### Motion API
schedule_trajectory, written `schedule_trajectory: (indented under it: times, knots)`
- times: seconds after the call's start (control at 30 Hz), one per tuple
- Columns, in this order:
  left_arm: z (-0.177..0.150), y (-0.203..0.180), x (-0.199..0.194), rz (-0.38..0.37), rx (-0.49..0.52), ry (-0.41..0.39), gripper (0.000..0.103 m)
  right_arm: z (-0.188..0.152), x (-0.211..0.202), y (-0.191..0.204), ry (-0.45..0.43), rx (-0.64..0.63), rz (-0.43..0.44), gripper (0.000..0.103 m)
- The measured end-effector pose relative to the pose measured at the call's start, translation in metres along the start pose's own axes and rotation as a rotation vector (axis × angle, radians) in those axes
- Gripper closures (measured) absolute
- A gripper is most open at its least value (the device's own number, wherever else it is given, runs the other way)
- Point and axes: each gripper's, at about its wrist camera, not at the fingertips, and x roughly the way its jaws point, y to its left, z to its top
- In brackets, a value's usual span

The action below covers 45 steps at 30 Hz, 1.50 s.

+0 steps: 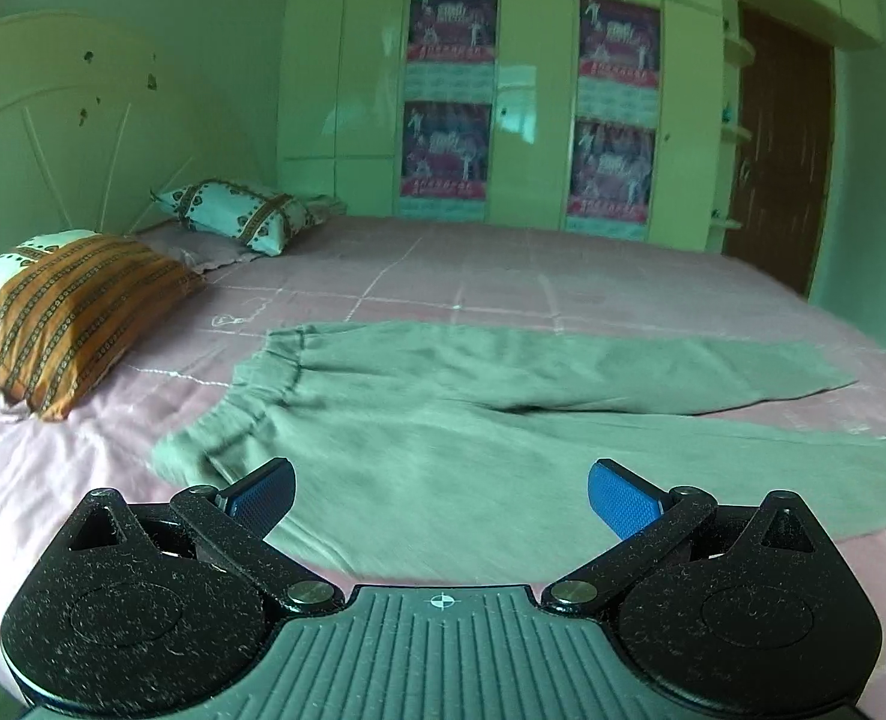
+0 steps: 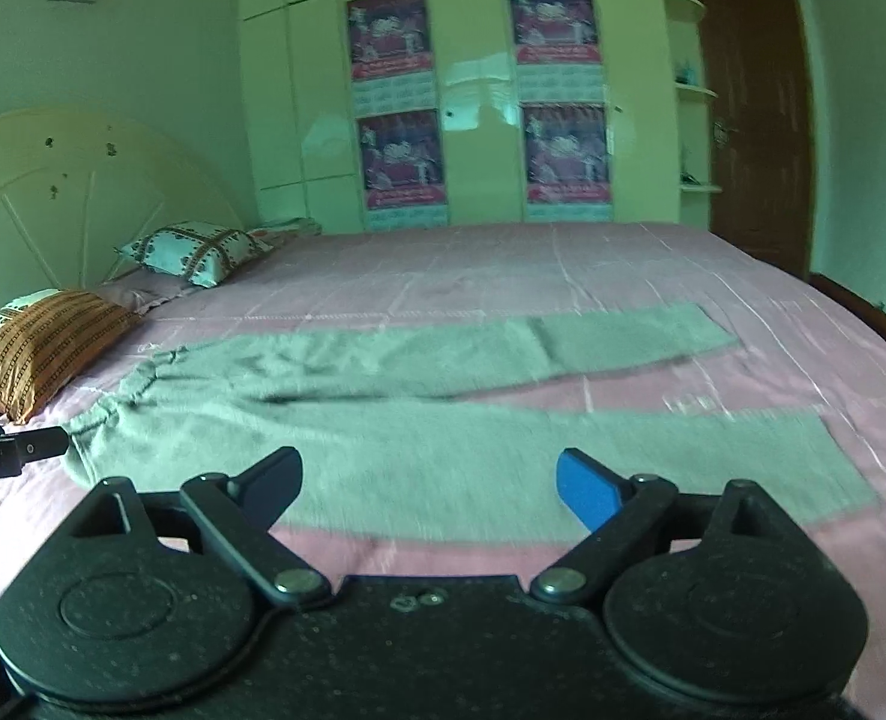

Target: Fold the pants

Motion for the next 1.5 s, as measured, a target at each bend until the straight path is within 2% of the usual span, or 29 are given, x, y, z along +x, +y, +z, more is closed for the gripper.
schedule_trajectory:
  times: [0.13, 0.3, 0.33, 0.4, 0.5, 0.57, 0.73, 0.87, 1.0, 1.1, 1.27, 1.3, 1.33, 1.37, 1.4, 1.43, 1.5]
  knots:
    - [0.029, 0.032, 0.06, 0.012, 0.015, 0.026, 0.0, 0.033, 0.05, 0.009, 0.003, -0.051, 0.032, 0.02]
    - [0.075, 0.083, 0.162, 0.031, 0.066, 0.067, 0.0, 0.07, 0.136, 0.019, 0.029, -0.138, 0.044, 0.025]
    - [0.083, 0.094, 0.186, 0.032, 0.062, 0.082, 0.002, 0.077, 0.158, 0.021, 0.039, -0.157, 0.046, 0.027]
    - [0.096, 0.116, 0.233, 0.032, 0.048, 0.129, 0.013, 0.085, 0.199, 0.024, 0.061, -0.189, 0.045, 0.028]
    - [0.104, 0.148, 0.294, 0.03, -0.019, 0.204, 0.021, 0.097, 0.261, 0.032, 0.108, -0.224, 0.062, 0.035]
    - [0.103, 0.163, 0.326, 0.033, -0.049, 0.23, 0.021, 0.102, 0.297, 0.036, 0.125, -0.241, 0.073, 0.036]
    - [0.106, 0.175, 0.392, 0.011, -0.028, 0.31, 0.021, 0.109, 0.374, 0.043, 0.18, -0.273, 0.114, 0.047]
    - [0.107, 0.173, 0.415, -0.039, -0.041, 0.352, 0.023, 0.106, 0.422, 0.047, 0.247, -0.331, 0.161, 0.048]
    - [0.106, 0.174, 0.423, -0.095, -0.036, 0.368, 0.037, 0.103, 0.454, 0.057, 0.285, -0.439, 0.207, 0.057]
    - [0.106, 0.177, 0.427, -0.145, -0.054, 0.364, 0.038, 0.103, 0.475, 0.062, 0.319, -0.48, 0.27, 0.059]
    - [0.108, 0.181, 0.443, -0.197, -0.05, 0.39, 0.038, 0.099, 0.509, 0.069, 0.416, -0.553, 0.345, 0.058]
    - [0.108, 0.181, 0.445, -0.199, -0.045, 0.388, 0.044, 0.1, 0.512, 0.068, 0.426, -0.545, 0.354, 0.058]
    - [0.109, 0.18, 0.446, -0.198, -0.038, 0.382, 0.051, 0.102, 0.515, 0.068, 0.443, -0.528, 0.355, 0.064]
    - [0.109, 0.18, 0.446, -0.203, -0.042, 0.373, 0.059, 0.103, 0.516, 0.068, 0.464, -0.51, 0.368, 0.073]
    - [0.11, 0.181, 0.448, -0.223, -0.054, 0.365, 0.069, 0.105, 0.515, 0.071, 0.477, -0.502, 0.377, 0.095]
    - [0.11, 0.179, 0.448, -0.223, -0.044, 0.353, 0.071, 0.105, 0.512, 0.076, 0.474, -0.521, 0.359, 0.102]
    - [0.108, 0.176, 0.443, -0.228, -0.022, 0.317, 0.074, 0.105, 0.505, 0.083, 0.459, -0.55, 0.336, 0.103]
